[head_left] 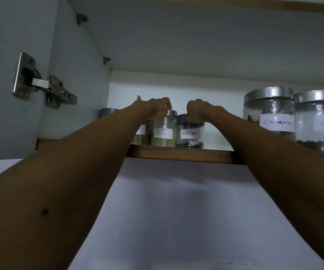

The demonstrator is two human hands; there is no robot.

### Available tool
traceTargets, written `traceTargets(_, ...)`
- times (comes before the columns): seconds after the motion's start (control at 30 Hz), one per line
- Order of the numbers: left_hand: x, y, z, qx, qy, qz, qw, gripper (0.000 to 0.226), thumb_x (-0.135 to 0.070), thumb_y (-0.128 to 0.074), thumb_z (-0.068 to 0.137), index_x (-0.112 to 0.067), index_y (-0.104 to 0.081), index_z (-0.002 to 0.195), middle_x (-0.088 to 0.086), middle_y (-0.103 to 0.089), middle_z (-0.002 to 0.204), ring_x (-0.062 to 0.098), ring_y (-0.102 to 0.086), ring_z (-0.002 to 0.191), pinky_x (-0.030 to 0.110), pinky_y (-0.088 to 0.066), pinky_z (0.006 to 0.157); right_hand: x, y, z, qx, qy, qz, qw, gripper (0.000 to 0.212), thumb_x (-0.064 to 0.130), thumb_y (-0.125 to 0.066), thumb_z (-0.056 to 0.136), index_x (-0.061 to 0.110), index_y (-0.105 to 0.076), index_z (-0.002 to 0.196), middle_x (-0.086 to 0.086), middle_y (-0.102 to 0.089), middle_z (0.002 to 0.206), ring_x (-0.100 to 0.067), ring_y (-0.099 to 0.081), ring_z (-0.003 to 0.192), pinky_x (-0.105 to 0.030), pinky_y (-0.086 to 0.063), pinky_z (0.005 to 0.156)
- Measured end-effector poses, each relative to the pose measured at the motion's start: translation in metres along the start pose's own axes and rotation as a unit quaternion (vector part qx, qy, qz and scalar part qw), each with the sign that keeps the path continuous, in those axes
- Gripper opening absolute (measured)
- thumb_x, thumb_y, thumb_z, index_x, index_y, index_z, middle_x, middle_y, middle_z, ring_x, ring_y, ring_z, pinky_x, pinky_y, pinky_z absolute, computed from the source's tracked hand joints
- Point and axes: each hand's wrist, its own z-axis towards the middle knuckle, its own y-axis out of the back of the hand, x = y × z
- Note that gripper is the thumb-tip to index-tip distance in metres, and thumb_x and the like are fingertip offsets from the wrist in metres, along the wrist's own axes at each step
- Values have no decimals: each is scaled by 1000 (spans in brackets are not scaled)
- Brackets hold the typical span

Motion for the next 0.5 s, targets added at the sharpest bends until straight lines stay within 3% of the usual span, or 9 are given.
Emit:
traceTargets(0.2, 2, -13, 6, 27, 25, 26, 999, 33, -28, -37, 96, -28, -33, 129, 12, -41, 141, 32, -32, 133, 59, -1, 111, -3, -3, -1, -1, 4, 17, 1000, 23, 22, -51, 90, 0, -53, 98, -14, -48, 89, -26, -47, 81, -33, -40, 73)
traceTargets(0.3, 2, -18, 9, 62, 49, -1, 997, 41, -22, -39, 91, -30, -29, 131, 19, -34, 143, 35, -36, 128, 54, -24, 109, -4, -5, -4, -10, -2, 24, 1000, 21, 20, -49, 91, 1, -52, 99, -19, -53, 99, -26, -46, 82, -33, -38, 72)
traceTargets(0.37, 3, -26, 19, 88, 53, -18, 995, 43, -29, -41, 85, -38, -26, 125, 18, -35, 142, 37, -42, 119, 53, -35, 101, -3, -6, -7, -15, -11, 30, 999, 29, 20, -49, 92, -2, -51, 109, -21, -54, 111, -26, -46, 85, -34, -38, 73)
traceTargets(0.5, 12, -43, 37, 76, 51, -5, 996, 43, -40, -44, 78, -46, -22, 114, 13, -38, 141, 38, -38, 121, 57, -34, 98, -2, -8, -9, -36, -18, 26, 999, 34, 20, -49, 92, -3, -48, 116, -20, -53, 118, -32, -53, 101, -35, -40, 78)
